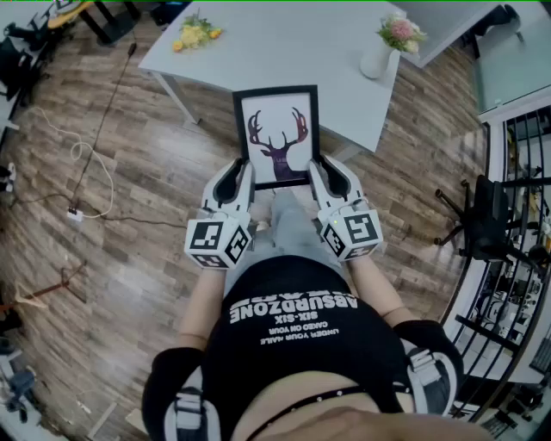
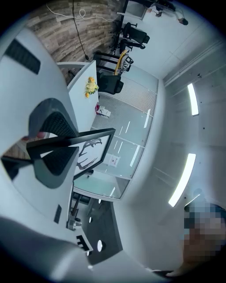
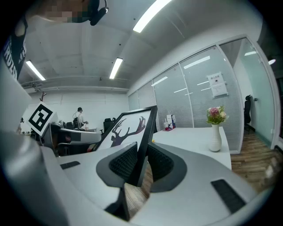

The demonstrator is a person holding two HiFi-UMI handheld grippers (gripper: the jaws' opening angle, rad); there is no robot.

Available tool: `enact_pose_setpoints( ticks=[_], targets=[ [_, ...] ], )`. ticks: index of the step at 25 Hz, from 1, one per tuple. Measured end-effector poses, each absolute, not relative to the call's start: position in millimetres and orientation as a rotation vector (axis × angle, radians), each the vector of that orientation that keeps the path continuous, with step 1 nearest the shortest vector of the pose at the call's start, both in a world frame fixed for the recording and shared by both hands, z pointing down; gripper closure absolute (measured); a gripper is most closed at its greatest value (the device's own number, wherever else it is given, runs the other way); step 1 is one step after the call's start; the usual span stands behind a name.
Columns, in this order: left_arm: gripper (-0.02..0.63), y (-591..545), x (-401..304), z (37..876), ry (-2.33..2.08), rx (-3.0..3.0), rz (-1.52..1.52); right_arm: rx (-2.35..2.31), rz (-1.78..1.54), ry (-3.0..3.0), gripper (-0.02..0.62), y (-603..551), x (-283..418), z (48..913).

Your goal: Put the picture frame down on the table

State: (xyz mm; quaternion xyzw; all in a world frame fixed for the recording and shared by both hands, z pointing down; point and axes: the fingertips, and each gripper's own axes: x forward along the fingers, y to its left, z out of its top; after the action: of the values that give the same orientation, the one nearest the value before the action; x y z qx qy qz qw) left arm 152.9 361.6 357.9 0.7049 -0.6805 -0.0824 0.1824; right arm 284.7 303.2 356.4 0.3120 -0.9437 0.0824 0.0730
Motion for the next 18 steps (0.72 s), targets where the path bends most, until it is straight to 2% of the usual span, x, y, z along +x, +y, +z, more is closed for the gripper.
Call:
enact_pose_setpoints(
  ticks=[18],
  targets=[
    [0.525, 358, 146, 372, -1.900, 1.982, -0.227, 0.956, 0.279, -2.817, 0.508, 301, 278, 372]
  ],
)
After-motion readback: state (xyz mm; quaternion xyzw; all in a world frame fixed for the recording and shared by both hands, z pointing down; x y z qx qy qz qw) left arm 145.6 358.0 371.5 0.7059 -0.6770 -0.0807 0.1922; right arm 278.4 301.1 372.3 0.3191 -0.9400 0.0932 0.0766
